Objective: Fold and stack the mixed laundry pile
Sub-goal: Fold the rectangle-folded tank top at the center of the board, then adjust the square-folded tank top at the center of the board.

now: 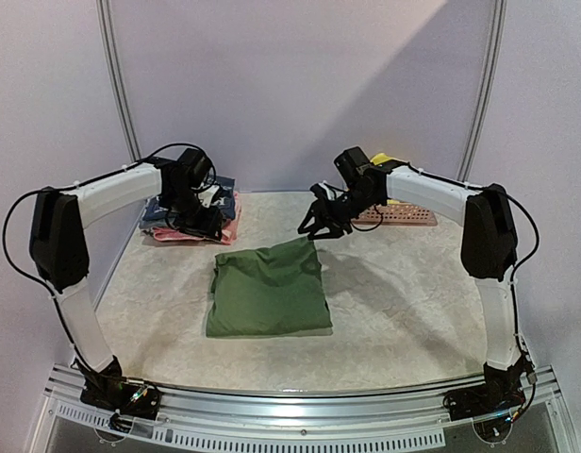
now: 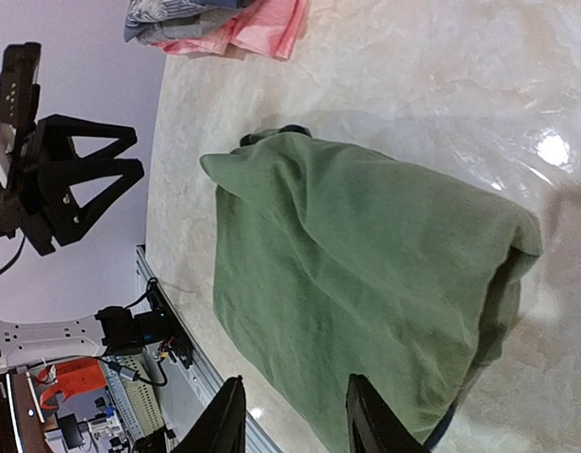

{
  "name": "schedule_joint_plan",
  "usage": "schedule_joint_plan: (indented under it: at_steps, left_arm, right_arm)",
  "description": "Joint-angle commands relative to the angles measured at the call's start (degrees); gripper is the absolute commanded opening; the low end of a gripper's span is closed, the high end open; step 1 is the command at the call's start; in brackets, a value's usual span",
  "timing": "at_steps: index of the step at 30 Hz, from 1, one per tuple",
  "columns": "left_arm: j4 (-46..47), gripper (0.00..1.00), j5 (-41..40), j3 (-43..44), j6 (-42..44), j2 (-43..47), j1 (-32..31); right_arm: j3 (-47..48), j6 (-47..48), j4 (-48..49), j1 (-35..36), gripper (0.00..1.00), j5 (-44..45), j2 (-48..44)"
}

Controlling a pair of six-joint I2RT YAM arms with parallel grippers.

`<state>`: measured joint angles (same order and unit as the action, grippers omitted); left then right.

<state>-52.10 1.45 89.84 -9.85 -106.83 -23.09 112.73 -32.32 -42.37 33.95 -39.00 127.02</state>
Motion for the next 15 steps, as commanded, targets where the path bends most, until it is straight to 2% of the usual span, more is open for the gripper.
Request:
schedule_joint_plan:
  at_steps: [1,5,15]
  left_arm:
    - [4.0,0.44,5.4,-4.1,2.6,3.7,-3.2]
    - [6.1,0.36,12.6,-5.4,4.7,2.2,-5.3]
    - [9.0,0.34,15.7,-1.5,4.7,-7.0,-6.0]
  right_arm:
    - [2.9,-1.9,5.8,0.2,0.34,-2.3,2.8]
    - [6.2,-2.7,6.5,0.2,0.30,-3.7,6.9]
    - [7.8,-2.2,6.5,0.1,0.26,-3.8,12.7]
